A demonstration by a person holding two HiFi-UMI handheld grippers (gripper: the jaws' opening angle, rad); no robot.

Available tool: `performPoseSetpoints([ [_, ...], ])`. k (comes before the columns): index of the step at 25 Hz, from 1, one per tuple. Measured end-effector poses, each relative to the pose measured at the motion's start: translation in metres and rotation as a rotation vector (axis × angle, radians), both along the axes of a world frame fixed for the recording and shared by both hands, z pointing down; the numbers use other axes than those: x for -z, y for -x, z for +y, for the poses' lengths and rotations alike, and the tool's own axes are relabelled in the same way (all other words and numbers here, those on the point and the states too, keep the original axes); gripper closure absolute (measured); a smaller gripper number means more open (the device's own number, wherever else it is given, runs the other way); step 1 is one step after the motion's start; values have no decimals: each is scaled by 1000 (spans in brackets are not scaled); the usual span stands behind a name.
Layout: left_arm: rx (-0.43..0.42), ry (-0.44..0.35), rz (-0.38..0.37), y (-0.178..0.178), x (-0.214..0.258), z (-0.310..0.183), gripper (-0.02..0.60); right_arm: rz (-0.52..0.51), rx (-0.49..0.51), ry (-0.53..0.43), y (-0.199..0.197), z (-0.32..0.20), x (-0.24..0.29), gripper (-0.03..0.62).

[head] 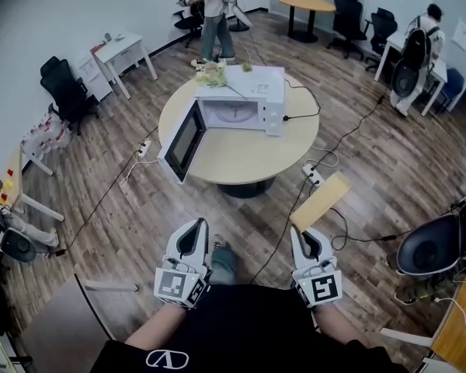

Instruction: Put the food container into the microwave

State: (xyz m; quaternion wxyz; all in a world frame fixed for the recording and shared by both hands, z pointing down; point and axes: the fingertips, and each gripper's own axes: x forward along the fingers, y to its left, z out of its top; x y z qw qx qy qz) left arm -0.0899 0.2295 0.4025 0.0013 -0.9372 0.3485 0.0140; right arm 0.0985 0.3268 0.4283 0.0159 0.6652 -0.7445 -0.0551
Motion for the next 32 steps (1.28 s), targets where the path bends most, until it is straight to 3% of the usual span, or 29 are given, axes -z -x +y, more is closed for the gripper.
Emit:
performPoseSetpoints([
  [5, -18, -11, 31, -10, -2, -64, 581, 59, 7, 6, 5, -53, 3, 572],
  [16, -78, -37, 111, -31, 31, -266, 581, 171, -67, 43, -13, -232, 34, 572],
  [22, -123, -35, 120, -41, 36, -364, 581, 165, -110, 47, -19, -326, 45, 572],
  [32, -180, -20, 116, -64, 27, -450, 581, 240, -133, 80, -24, -413, 38, 572],
])
